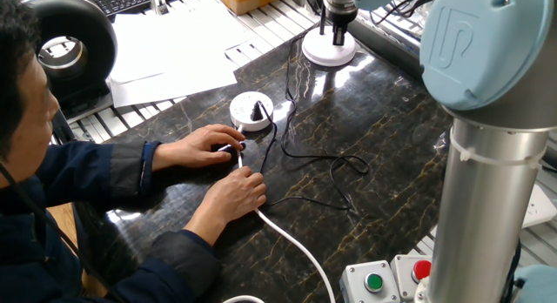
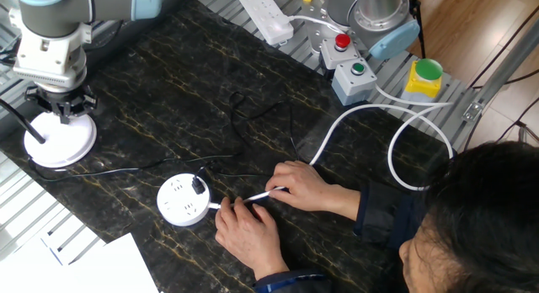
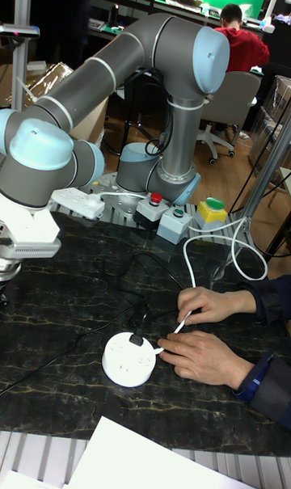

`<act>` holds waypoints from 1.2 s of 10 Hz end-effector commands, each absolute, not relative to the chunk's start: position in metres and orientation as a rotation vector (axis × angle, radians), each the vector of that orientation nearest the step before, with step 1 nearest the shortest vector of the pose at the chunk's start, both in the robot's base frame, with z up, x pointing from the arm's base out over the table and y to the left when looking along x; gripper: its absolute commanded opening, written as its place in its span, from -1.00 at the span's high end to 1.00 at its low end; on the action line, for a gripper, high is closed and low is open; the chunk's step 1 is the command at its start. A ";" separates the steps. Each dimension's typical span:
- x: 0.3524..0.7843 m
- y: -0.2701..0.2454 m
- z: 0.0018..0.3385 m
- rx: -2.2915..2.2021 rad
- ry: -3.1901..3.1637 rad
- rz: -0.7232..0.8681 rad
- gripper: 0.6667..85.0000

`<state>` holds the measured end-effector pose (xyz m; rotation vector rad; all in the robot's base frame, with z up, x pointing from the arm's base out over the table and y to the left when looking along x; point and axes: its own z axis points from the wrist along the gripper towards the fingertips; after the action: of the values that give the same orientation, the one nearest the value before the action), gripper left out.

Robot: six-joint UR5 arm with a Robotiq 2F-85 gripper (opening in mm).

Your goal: Plug in the power cord of the desk lamp, turn on the socket, and light up the desk lamp

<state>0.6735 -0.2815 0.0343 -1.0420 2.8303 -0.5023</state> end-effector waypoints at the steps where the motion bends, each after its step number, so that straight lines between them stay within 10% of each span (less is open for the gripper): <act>1: 0.674 -0.281 0.032 -1.022 2.834 -0.482 0.99; 10: 0.660 -0.293 0.076 -1.109 2.833 -0.615 0.99; 12: 0.597 -0.190 0.065 -0.425 3.115 0.082 0.99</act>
<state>0.6440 -0.2618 0.0573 -0.9166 2.9347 -0.3946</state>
